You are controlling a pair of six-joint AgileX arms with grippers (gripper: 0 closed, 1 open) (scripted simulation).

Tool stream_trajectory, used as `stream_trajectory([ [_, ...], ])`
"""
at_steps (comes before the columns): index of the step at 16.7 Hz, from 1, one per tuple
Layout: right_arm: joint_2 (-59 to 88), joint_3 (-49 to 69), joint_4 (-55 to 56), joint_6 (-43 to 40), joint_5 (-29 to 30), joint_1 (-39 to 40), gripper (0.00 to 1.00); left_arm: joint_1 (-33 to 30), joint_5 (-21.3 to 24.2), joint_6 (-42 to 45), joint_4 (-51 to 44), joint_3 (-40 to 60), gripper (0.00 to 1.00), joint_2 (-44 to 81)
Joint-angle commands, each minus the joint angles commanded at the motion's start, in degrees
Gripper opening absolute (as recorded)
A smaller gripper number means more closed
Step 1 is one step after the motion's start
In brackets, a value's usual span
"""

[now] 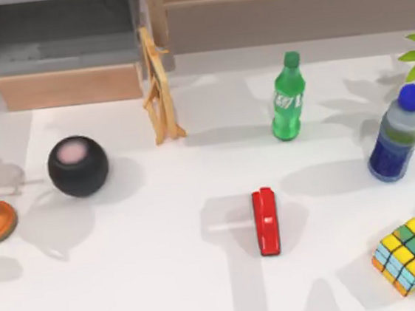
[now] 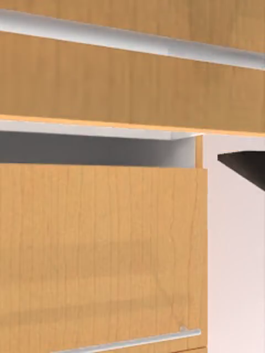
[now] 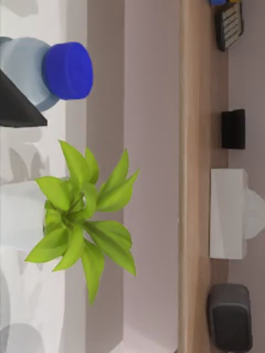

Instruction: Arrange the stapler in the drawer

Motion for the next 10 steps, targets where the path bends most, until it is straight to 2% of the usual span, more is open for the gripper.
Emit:
stream_trajectory([
  [1, 0.00, 0.00, 0.00, 0.00, 0.00, 0.00, 1.00, 0.00, 0.00, 0.00, 0.00, 0.00, 0.98, 0.00],
  [2, 0.00, 0.00, 0.00, 0.00, 0.00, 0.00, 1.00, 0.00, 0.00, 0.00, 0.00, 0.00, 1.00, 0.00],
  [10, 0.00, 0.00, 0.00, 0.00, 0.00, 0.00, 1.00, -0.09, -0.01, 0.00, -0.01, 0.07, 1.00, 0.01],
])
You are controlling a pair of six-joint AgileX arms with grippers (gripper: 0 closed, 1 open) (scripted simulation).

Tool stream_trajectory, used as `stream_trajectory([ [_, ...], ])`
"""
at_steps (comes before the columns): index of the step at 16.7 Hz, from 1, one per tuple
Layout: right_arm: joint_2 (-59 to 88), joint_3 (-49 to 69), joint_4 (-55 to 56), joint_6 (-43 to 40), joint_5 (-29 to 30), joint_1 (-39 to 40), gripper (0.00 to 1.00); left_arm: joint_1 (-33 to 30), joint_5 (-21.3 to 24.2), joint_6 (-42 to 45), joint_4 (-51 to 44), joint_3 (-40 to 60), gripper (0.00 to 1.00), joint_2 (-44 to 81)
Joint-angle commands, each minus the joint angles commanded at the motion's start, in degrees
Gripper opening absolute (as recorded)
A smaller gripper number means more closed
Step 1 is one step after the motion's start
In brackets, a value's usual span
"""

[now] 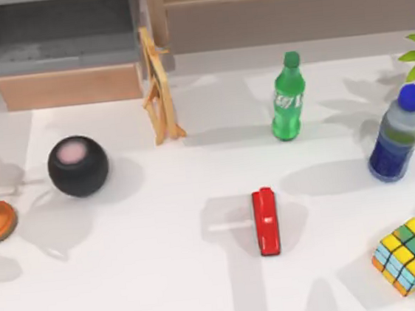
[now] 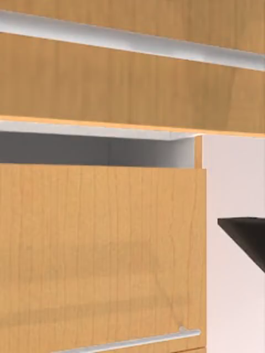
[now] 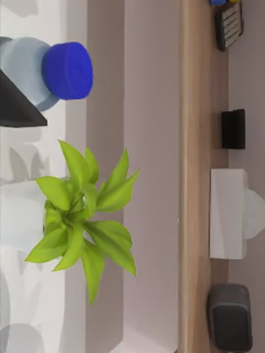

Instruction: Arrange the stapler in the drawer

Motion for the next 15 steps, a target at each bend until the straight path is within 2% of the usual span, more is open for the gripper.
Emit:
stream_trajectory([
  [8, 0.00, 0.00, 0.00, 0.00, 0.00, 0.00, 1.00, 2.87, 2.84, 0.18, 2.08, -3.52, 1.00, -1.27],
  [12, 0.00, 0.00, 0.00, 0.00, 0.00, 0.00, 1.00, 2.88, 2.51, -0.12, 1.75, -3.06, 1.00, -1.49],
  [15, 0.00, 0.00, 0.00, 0.00, 0.00, 0.00, 1.00, 4.87, 0.42, -3.36, -0.95, -0.47, 1.00, -5.64],
])
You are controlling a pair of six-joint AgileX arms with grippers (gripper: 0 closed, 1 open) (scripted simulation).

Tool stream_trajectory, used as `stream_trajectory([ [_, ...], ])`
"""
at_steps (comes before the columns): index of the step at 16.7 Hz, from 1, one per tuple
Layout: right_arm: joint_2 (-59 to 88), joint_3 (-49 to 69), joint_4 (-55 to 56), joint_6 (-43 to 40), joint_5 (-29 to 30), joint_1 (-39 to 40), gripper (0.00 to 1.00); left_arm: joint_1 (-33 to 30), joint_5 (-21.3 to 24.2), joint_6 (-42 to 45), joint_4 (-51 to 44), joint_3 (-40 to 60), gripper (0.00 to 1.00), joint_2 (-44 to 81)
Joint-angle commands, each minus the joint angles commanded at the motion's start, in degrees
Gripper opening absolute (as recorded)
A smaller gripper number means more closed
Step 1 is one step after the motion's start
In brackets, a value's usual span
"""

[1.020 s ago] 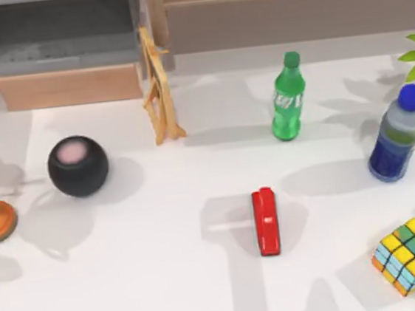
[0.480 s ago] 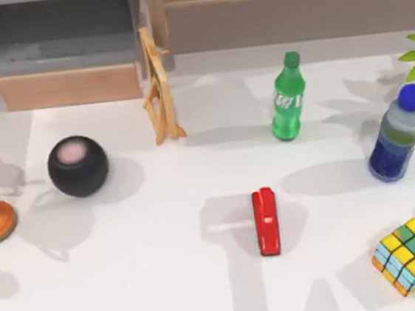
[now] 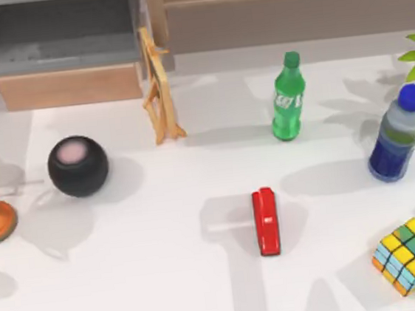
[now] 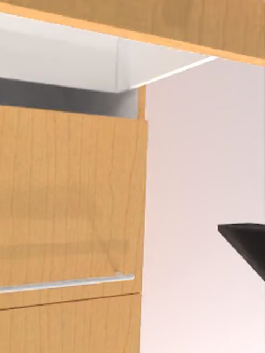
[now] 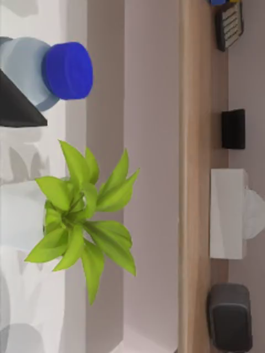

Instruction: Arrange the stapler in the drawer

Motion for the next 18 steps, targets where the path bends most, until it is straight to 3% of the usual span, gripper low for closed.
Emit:
stream_trajectory([
  [4, 0.00, 0.00, 0.00, 0.00, 0.00, 0.00, 1.00, 0.14, -4.88, -9.86, -9.63, 7.49, 1.00, -7.37],
  [8, 0.00, 0.00, 0.00, 0.00, 0.00, 0.00, 1.00, -6.83, -10.69, -24.87, -26.36, 18.53, 1.00, -11.97],
  [12, 0.00, 0.00, 0.00, 0.00, 0.00, 0.00, 1.00, -19.51, -16.80, -43.39, -48.20, 31.82, 1.00, -13.18],
  [18, 0.00, 0.00, 0.00, 0.00, 0.00, 0.00, 1.00, -44.57, -25.66, -74.16, -85.45, 53.20, 1.00, -9.03],
])
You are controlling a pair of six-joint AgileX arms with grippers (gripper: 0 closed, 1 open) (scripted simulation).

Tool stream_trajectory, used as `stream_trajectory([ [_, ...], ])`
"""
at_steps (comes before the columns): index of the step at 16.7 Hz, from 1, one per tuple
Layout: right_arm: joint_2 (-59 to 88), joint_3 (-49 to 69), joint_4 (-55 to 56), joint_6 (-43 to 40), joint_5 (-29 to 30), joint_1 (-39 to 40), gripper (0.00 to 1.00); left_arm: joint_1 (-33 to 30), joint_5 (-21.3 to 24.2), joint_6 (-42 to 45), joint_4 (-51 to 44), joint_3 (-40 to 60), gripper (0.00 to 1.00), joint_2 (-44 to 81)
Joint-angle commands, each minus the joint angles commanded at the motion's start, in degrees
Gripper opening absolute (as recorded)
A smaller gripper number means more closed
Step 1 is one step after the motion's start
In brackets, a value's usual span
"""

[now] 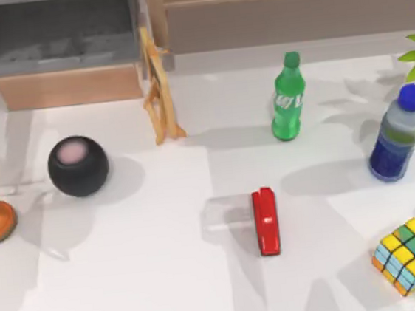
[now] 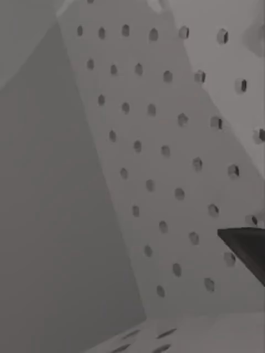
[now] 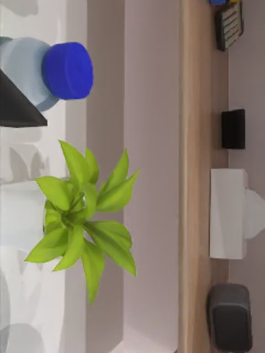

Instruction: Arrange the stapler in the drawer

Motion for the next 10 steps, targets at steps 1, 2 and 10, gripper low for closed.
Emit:
stream_trajectory([
  [1, 0.00, 0.00, 0.00, 0.00, 0.00, 0.00, 1.00, -4.39, -1.39, -5.14, -6.26, 3.44, 1.00, 1.27],
  [2, 0.00, 0.00, 0.00, 0.00, 0.00, 0.00, 1.00, -8.75, -2.74, -10.22, -12.47, 6.80, 1.00, 2.68],
  [10, 0.00, 0.00, 0.00, 0.00, 0.00, 0.00, 1.00, -37.73, -11.99, -45.39, -55.26, 27.60, 1.00, 18.25],
])
